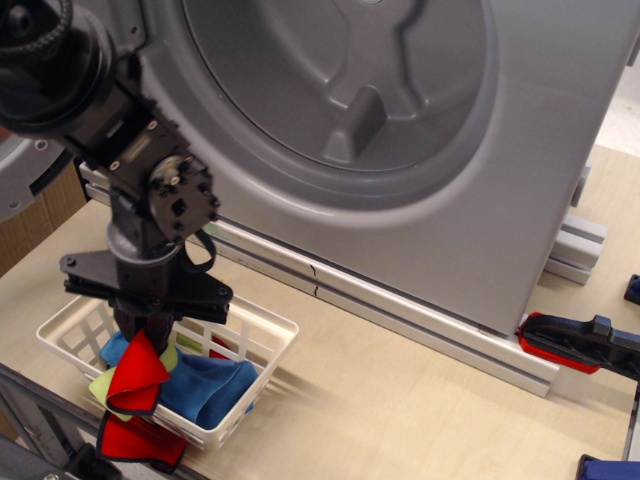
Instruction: Take clothes out of laundry machine
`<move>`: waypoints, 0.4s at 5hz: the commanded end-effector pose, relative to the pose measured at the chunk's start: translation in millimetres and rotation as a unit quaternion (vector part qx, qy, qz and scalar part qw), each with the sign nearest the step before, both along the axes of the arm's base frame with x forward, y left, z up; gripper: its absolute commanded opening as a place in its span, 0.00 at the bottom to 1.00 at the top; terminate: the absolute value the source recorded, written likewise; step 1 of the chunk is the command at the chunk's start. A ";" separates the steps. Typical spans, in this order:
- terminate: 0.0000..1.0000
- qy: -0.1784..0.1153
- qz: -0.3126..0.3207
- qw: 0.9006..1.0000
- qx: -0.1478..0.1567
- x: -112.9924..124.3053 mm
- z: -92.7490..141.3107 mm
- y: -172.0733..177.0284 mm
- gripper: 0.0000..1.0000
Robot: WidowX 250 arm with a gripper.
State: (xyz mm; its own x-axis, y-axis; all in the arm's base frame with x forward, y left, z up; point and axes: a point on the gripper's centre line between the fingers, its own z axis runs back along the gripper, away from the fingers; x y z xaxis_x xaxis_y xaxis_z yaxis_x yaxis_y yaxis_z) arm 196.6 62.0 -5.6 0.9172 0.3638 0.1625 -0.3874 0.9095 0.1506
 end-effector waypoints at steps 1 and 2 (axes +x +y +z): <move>0.00 -0.106 0.087 0.988 -0.070 12.4 15.0 10.4 1.00; 0.00 -0.110 0.115 0.986 -0.060 11.4 25.4 15.4 1.00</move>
